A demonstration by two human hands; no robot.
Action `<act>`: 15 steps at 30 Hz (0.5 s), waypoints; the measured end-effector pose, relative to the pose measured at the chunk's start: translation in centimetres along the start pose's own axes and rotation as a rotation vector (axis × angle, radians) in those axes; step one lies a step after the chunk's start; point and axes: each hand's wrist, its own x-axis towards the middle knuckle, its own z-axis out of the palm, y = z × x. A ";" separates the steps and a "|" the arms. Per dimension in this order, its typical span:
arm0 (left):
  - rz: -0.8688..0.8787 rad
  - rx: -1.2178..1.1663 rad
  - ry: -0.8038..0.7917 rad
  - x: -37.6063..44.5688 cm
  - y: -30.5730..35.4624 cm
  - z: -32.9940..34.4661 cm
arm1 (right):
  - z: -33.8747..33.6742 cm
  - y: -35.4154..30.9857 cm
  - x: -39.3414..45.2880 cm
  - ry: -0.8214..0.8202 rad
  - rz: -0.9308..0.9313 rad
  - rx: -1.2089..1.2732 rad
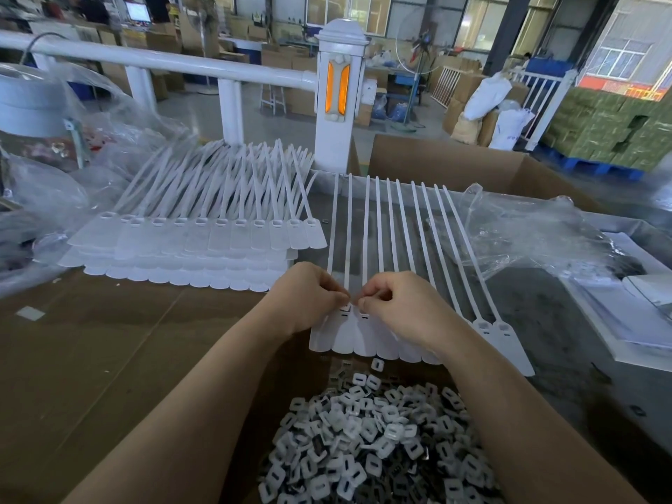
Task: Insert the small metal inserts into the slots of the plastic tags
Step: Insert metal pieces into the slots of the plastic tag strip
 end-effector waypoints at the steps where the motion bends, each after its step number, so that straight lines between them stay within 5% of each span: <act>1: -0.021 -0.009 0.000 0.0 0.0 0.1 | 0.0 0.0 0.0 0.000 -0.001 0.002; 15: -0.047 0.085 0.067 0.3 0.2 1.1 | 0.1 0.2 0.0 0.001 -0.013 0.004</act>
